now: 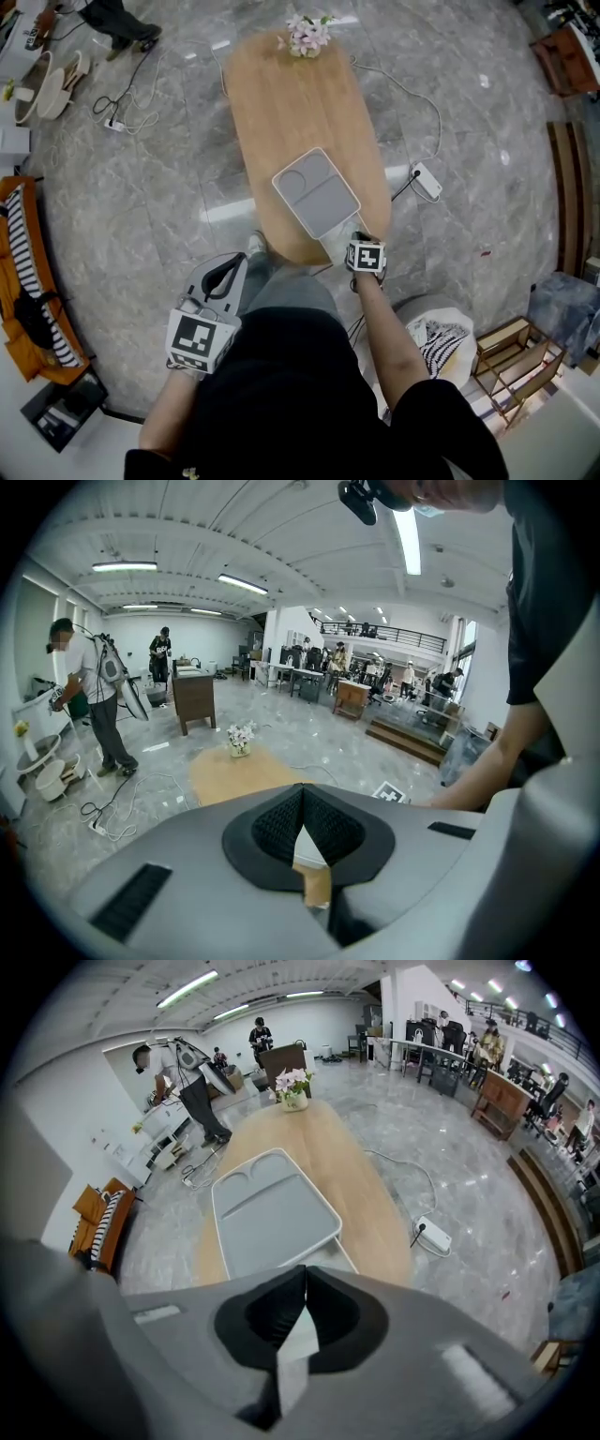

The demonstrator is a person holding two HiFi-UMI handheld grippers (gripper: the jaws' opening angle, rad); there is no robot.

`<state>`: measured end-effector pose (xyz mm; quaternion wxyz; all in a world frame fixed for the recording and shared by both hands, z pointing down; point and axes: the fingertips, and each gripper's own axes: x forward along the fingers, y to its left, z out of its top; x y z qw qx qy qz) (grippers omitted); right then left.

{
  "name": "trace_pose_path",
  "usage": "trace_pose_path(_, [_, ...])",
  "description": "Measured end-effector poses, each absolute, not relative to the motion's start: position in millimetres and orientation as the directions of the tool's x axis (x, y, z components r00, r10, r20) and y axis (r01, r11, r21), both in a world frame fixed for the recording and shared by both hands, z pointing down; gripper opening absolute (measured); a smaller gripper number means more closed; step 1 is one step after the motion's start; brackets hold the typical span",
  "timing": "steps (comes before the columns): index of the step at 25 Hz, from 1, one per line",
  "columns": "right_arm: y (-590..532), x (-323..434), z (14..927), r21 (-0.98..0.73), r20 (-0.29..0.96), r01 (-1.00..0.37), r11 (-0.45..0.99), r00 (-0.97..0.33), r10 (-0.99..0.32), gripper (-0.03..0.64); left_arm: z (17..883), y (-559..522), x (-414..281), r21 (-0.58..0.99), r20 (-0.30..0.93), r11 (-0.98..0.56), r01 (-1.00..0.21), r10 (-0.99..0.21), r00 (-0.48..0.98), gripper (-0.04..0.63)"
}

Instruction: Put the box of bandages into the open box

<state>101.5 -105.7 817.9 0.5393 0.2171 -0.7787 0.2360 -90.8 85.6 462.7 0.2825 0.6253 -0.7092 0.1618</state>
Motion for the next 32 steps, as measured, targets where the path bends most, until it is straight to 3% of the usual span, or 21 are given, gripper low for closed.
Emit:
trace_pose_path(21, [-75.2,49.0,641.0,-0.231,0.789,-0.529,0.816,-0.593,-0.161,-0.003,440.8,73.5,-121.3,0.182,0.510,0.087,-0.979,-0.860,0.018,0.014])
trace_pose_path(32, [-70.9,35.7,539.1,-0.175,0.664,-0.507,0.844,-0.694,-0.279,-0.003,423.2,54.1,-129.9,0.184,0.448,0.000,-0.983,-0.890,0.084,0.014])
